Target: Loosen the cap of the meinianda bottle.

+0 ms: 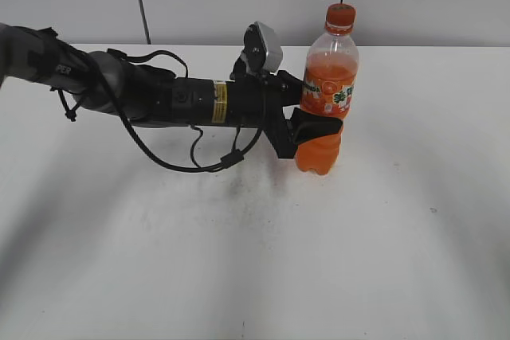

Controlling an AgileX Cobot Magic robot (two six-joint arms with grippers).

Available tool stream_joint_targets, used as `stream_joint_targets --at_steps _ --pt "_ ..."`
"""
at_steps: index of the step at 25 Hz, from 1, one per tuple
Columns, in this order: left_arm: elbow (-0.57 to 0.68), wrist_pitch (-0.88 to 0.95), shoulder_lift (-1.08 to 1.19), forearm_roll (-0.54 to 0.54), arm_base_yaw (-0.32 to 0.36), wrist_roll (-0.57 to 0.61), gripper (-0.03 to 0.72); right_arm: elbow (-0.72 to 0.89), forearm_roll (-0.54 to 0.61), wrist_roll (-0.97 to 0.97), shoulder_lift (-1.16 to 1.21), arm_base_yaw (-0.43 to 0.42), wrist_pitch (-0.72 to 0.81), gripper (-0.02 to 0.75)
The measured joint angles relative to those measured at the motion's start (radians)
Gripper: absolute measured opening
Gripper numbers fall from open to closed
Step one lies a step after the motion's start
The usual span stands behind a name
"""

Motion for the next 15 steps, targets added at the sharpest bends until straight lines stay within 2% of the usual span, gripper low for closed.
stream_joint_targets --at_steps 4,12,15 --pt "0.0 0.0 0.0 0.0 0.0 0.0 0.428 -0.001 -0.042 0.093 0.013 0.0 0.0 0.492" --pt "0.0 0.0 0.0 0.0 0.0 0.0 0.428 -0.001 -0.044 0.107 0.07 0.0 0.001 0.48" --pt "0.0 0.0 0.0 0.0 0.0 0.0 0.428 -0.001 -0.044 0.108 0.071 0.0 0.002 0.439"
